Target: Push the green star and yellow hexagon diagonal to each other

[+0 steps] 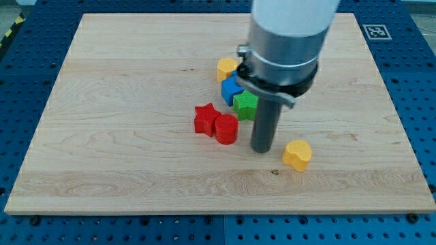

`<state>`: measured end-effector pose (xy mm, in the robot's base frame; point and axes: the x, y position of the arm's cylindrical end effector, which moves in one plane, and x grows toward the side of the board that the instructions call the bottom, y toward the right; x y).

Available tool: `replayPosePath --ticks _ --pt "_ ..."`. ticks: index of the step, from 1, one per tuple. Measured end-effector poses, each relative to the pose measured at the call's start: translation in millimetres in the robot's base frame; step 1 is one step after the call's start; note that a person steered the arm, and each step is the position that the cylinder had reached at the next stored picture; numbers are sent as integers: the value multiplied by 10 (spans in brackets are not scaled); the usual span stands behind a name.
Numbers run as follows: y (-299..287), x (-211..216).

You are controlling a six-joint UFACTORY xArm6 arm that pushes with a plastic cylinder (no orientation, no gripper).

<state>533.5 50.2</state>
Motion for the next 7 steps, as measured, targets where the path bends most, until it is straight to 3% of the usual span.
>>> replayPosePath --ticks 1,3,4,6,7 --pt "-31 154" --pt "1120 127" --pt "1325 111" --pt "801 -586" --pt "398 -636"
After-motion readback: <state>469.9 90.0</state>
